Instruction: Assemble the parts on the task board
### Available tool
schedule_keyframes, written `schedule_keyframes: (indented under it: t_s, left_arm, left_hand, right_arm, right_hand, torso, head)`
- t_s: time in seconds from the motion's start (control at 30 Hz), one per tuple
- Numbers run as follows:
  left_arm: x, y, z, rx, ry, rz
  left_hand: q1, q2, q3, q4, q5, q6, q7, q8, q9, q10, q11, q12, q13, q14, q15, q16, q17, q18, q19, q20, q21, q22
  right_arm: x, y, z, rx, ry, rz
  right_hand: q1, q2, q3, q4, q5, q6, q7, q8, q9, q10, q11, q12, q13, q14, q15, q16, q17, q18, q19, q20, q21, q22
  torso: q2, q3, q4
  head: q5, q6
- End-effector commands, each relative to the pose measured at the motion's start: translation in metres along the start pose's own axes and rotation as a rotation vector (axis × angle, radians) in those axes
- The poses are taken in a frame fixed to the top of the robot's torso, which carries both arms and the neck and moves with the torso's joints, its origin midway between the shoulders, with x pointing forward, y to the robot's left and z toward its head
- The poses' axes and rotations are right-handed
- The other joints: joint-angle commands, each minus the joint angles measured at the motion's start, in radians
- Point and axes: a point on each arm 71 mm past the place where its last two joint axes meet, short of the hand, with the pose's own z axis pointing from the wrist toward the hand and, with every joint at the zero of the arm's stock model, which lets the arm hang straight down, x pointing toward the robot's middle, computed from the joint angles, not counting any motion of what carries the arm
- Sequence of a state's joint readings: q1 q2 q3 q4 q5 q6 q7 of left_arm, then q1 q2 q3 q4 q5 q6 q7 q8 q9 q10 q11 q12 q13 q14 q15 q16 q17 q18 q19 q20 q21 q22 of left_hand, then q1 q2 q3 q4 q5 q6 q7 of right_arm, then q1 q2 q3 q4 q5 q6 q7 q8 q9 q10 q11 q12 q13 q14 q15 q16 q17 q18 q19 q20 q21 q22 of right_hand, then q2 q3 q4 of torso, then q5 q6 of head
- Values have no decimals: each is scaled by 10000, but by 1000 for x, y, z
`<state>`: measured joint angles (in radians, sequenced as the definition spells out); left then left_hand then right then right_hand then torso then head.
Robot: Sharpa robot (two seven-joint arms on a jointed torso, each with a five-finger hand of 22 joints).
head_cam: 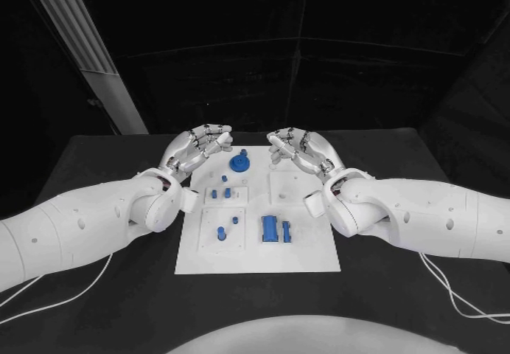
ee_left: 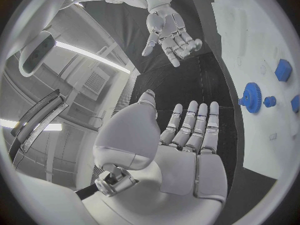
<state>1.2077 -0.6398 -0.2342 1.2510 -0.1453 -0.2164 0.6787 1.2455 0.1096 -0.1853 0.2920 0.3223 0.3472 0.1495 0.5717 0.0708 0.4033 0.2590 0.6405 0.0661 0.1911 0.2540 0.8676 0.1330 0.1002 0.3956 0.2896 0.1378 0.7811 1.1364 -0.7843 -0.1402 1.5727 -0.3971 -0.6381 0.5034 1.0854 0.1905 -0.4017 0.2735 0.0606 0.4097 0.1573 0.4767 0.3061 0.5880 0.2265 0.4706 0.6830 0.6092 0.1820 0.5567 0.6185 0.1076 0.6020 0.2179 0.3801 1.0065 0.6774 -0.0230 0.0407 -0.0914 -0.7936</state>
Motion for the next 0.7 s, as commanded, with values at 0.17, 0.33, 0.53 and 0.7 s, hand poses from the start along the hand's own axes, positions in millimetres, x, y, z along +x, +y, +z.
schedule_keyframes:
  t_s: [0.17,0.33,0.53,0.7]
  left_arm:
    - [8,-19,-5,2908,-73,-26]
    - [8,2,-4,-81,-79,-95]
    - [9,0,-9,-301,-904,-167]
    - [9,-4,-19,-737,-2221,-300]
  left_hand:
    - [-73,-13,-165,1,-42,-237,1469,157,-17,-339,42,135,-1,-377,91,36,-229,-179,-1084,8,-472,-1389]
    - [-4470,-393,563,-1030,-1168,-1380,-478,-1937,-708,-1624,-918,-2190,-661,-928,-831,-3065,-622,-1002,-2086,-1040,-1378,-3674]
    - [-6265,-1096,863,-1446,-1631,-1850,-513,-2788,-708,-2160,-1300,-3138,-661,-1163,-1203,-4327,-1330,-1002,-2505,-1457,-1378,-4602]
    - [-7491,-1096,1068,-1729,-1948,-2151,-687,-3367,-708,-2510,-1579,-3788,-661,-1911,-1500,-5191,-1330,-1002,-2791,-1744,-1378,-5240]
  right_arm:
    - [6,9,4,-1152,22,1225]
    - [6,5,4,-537,-116,751]
    - [-2,0,4,190,-1027,1319]
    - [-12,-6,3,1291,-2268,2149]
  right_hand:
    - [-1571,-1201,1261,174,-69,-2039,583,-415,-340,-1909,365,-1150,-1144,-2646,429,-1418,-1135,-309,-3209,310,-2506,-2992]
    - [-6974,-1905,2957,-1506,-606,-3260,-1573,-2947,-1929,-4246,-1189,-3231,-4483,-4699,-898,-3841,-4107,-1076,-4885,-1161,-3801,-7213]
    - [-9546,-1905,4017,-2735,-606,-4097,-1573,-4767,-3061,-5880,-2265,-4706,-6030,-6092,-1820,-5567,-5480,-1076,-6020,-2179,-3801,-9097]
    - [-10854,-1905,4017,-2735,-606,-4097,-1573,-4767,-3061,-5880,-2265,-4706,-6830,-6092,-1820,-5567,-6185,-1076,-6020,-2179,-3801,-10065]
  torso:
    - [7,-19,25]
    - [-44,7,-1]
    - [-393,68,-111]
    - [-902,156,-272]
  head:
    - [58,263]
    - [95,291]
    - [317,736]
    - [640,1387]
